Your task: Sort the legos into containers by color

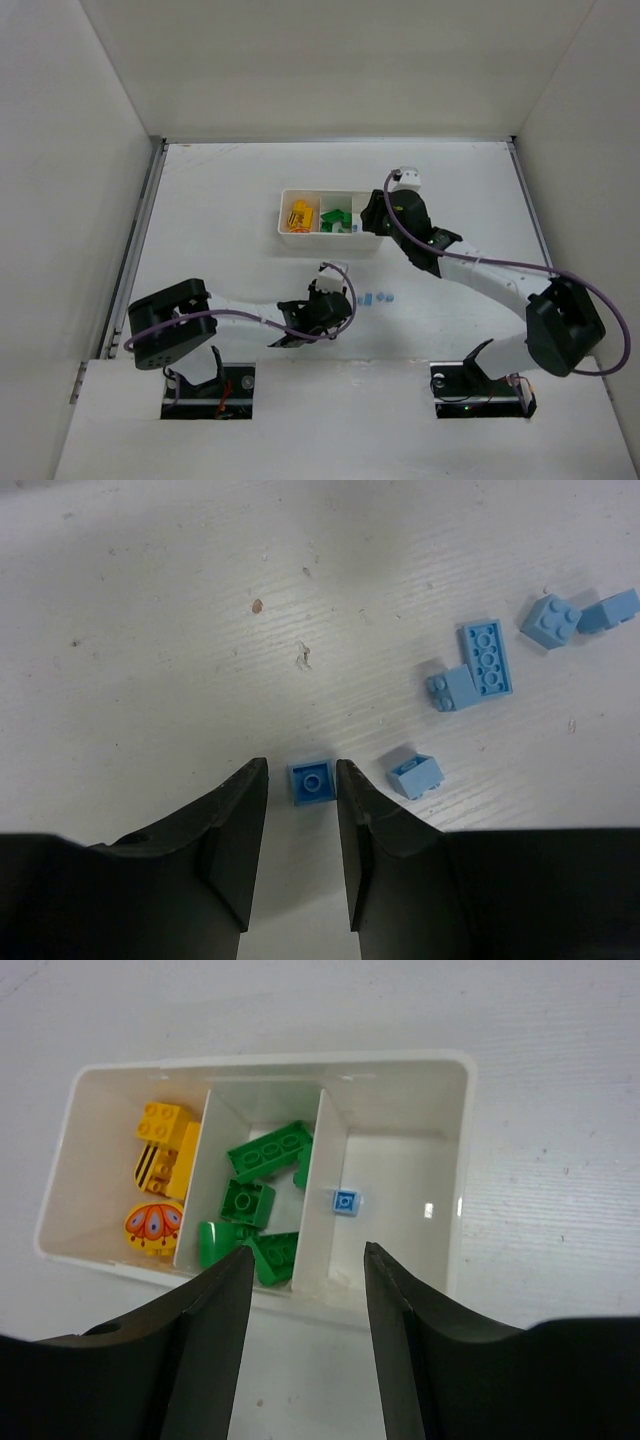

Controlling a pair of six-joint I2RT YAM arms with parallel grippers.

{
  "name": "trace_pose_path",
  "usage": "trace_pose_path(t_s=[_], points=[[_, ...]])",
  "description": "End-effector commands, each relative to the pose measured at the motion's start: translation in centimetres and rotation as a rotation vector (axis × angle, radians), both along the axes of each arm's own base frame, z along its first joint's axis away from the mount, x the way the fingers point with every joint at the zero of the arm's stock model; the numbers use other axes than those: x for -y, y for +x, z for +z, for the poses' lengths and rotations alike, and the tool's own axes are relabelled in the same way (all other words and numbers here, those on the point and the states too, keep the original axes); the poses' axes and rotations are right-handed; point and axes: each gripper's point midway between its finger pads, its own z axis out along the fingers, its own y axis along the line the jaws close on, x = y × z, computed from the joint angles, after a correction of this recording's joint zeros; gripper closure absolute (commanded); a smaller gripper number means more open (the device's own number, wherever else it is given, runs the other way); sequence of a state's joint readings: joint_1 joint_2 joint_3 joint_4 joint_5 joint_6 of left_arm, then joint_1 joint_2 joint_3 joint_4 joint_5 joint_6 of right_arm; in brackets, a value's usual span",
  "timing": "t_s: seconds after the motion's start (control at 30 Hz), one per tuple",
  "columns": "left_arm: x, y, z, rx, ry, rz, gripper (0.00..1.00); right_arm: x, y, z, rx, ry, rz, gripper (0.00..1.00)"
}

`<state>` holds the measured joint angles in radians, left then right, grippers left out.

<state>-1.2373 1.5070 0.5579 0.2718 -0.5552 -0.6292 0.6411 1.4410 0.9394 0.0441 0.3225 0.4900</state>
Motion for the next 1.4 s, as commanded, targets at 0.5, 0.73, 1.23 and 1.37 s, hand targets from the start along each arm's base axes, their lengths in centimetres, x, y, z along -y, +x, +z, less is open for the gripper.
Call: trace_pose_path(t_s=[0.5, 0.73, 1.23, 1.37], points=[[1.6, 4.9, 10.6, 0.197, -0.136, 0.039, 0.88, 5.2, -11.5, -6.1, -0.114, 0.098, -0.043, 0.74], [4.9, 12.2, 17.4, 0.260, -0.323, 0.045, 0.87, 6.0, -13.5, -8.0, -0.155, 0.102, -0.108, 0.77], [9.7, 23.9, 13.1, 0.199, -0.208, 0.075, 0.73, 5.9, -16.5, -11.5, -0.266, 0.028, -0.151, 0.57], [9.3, 23.5, 13.7, 0.206, -0.212, 0.075, 0.58, 5.4, -16.5, -11.9, -0.281, -0.004, -0.132, 0.57]])
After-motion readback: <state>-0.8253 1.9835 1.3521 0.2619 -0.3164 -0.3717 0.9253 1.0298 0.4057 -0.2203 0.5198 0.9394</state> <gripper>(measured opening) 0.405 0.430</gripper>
